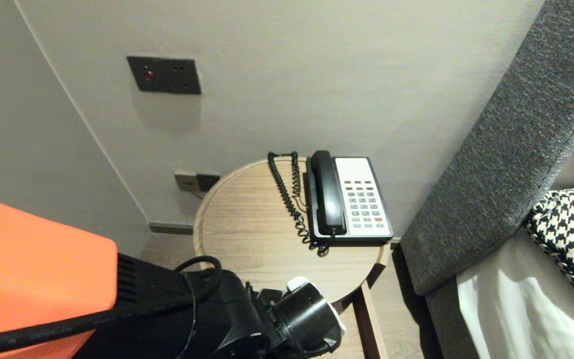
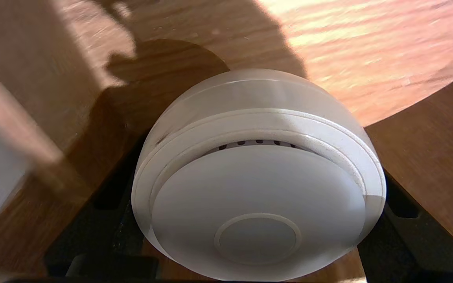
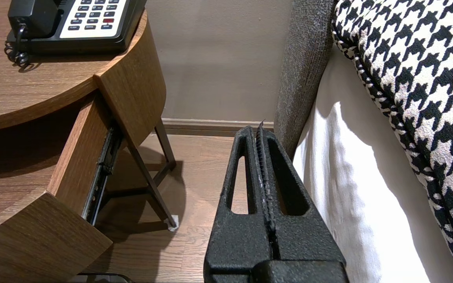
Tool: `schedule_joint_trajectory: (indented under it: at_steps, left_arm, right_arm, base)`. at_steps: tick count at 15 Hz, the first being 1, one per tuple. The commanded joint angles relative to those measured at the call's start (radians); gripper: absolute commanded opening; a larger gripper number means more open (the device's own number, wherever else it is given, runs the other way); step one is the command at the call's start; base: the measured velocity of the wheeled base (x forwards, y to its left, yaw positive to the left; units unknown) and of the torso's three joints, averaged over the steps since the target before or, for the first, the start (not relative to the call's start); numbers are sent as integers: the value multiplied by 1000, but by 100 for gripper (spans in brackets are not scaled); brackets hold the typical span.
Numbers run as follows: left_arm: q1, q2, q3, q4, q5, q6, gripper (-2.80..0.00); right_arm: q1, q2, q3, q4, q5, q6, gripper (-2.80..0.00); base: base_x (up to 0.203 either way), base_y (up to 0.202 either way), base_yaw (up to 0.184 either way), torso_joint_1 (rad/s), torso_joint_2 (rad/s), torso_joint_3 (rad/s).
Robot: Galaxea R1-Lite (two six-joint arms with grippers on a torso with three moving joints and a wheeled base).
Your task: Put the remote controls on the table in the drawer one by one
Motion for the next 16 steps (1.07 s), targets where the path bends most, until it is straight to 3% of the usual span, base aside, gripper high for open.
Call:
schedule_joint_trajectory:
  at_steps: [1,16]
  left_arm:
    - [1,29,9,-27,2,-5,-280]
    - [13,98,-26,-65,6,-1,-280]
  right_arm:
    - [0,1,40,-1,0,0,-280]
    - [0,1,40,-1,0,0,-280]
  base:
    - [0,0,0,0,0,0]
    - [0,0,0,0,0,0]
